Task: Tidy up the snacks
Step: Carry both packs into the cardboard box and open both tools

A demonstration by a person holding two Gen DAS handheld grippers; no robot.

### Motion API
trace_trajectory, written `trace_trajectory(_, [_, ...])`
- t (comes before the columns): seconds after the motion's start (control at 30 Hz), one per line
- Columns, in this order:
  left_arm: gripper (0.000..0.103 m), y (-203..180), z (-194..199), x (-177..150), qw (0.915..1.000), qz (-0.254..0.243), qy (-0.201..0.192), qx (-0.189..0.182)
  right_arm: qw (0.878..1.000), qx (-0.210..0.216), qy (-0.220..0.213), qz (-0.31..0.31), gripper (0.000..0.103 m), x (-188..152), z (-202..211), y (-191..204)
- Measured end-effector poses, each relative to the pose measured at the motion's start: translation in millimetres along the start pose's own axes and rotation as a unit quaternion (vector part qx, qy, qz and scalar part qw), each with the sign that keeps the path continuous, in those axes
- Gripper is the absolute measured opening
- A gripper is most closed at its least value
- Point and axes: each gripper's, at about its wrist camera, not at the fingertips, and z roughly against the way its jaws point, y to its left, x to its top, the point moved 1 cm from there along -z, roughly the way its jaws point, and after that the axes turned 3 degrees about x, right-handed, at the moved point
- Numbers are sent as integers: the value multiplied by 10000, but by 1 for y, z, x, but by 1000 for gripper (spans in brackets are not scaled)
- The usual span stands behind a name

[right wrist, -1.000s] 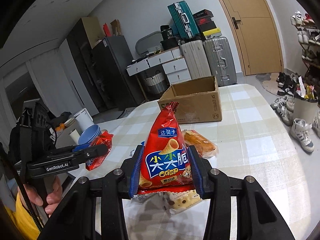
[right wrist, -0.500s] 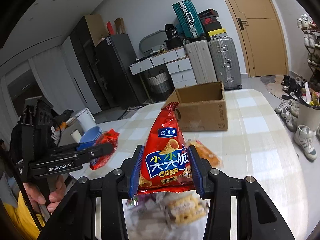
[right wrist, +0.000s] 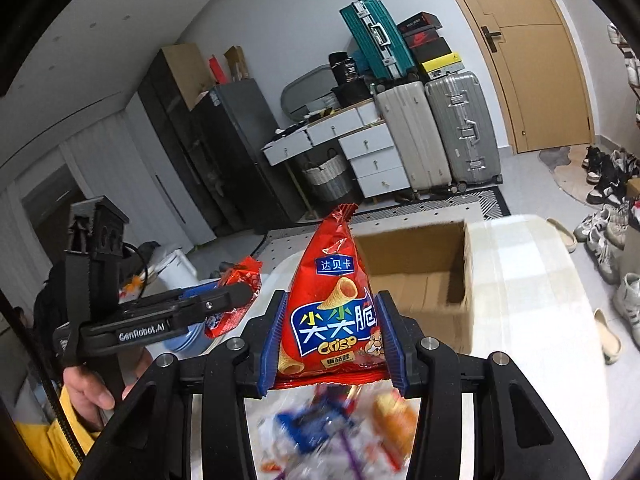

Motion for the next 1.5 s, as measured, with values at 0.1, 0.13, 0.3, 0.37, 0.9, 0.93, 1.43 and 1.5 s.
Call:
trace_trajectory(0.1, [42,-6,-30,32,9999,-55,129,10,9998,-198,27,-40,44,26,-21,-13])
trace_trajectory(0.13, [42,-5,-45,44,9998,18,208,15,9996,-281,46,-35,44,33,-29,-18])
trace_trajectory(0.3, [42,-4,-115,87,9986,24,531,60,9993,-291,132,-213,44,62,-66,-44])
trace_trajectory(0.37, [42,-4,-141,96,9979,-39,631,138,9989,-382,199,-210,44,67,-82,-54])
trace_trajectory(0.9, [42,2,-290,74,9873,-15,1576,178,9921,-732,884,-507,44,53,-166,-111])
trace_trajectory(0.93, [42,3,-294,72,9870,6,1599,161,9920,-731,901,-495,44,51,-167,-111])
trace_trajectory(1.43, [42,12,-287,63,9874,24,1565,220,9877,-1084,1105,-201,47,39,-182,-103])
trace_trajectory(1.5, [43,11,-281,62,9875,12,1559,237,9875,-1110,1092,-232,47,38,-181,-104])
